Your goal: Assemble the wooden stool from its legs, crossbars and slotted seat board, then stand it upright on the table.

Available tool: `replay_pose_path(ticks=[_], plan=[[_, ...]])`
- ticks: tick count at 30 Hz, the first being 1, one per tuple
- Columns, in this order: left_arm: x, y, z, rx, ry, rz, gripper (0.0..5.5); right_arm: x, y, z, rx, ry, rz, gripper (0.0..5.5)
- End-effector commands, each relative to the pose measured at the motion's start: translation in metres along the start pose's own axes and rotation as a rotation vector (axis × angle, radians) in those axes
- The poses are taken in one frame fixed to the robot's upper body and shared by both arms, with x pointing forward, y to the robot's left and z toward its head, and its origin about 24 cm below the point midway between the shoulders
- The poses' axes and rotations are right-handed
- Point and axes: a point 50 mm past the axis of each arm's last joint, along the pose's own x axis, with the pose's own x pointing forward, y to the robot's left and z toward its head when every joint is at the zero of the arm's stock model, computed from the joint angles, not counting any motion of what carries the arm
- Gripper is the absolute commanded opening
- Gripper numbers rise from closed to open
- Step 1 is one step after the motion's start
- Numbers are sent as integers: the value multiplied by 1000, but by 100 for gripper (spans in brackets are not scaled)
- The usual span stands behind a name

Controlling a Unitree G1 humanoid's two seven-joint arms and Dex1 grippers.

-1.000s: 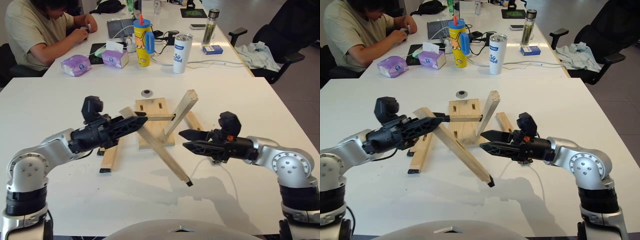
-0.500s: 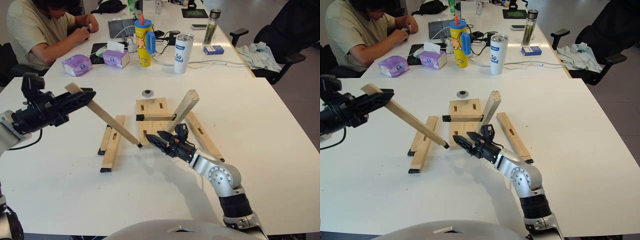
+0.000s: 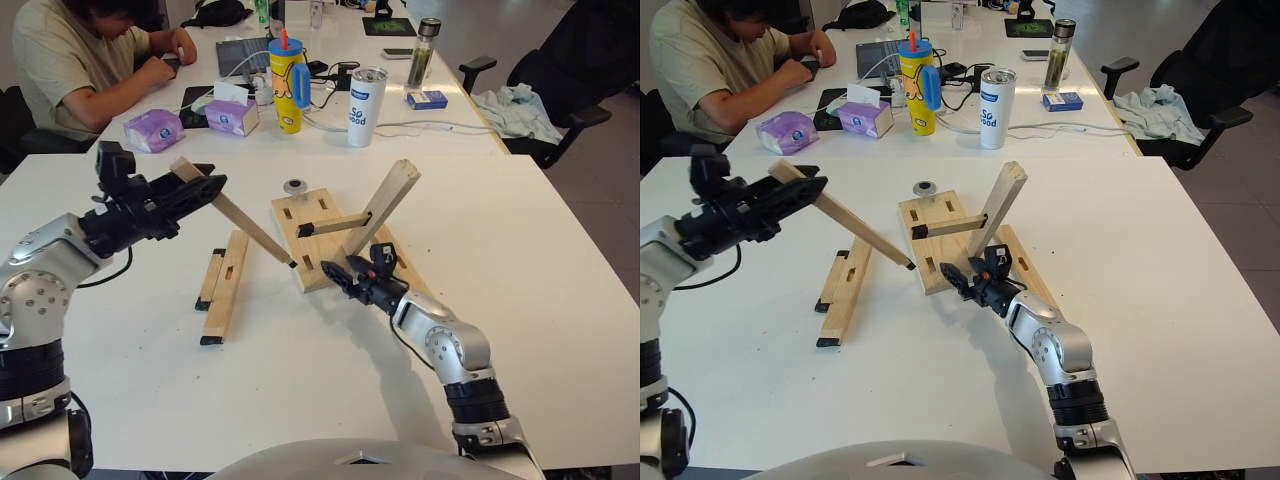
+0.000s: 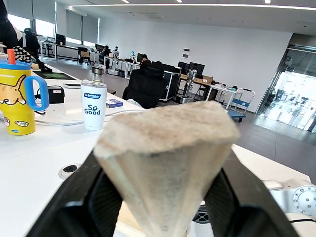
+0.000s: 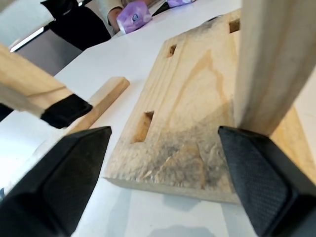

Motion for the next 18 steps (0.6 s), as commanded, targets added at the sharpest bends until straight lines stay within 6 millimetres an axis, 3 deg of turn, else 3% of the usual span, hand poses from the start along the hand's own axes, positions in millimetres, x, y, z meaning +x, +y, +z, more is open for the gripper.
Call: replay_pose_path(ticks=[1,9,18], plan=[[17,-3,-3,65,4,-54,207,0,8,-15,-110,91,50,401],[27,-4,-11,105,37,-86,207,5,11,-26,-153,150,78,401],[30,12,-31,118,134,-105,207,6,12,-39,-165,244,100,401]])
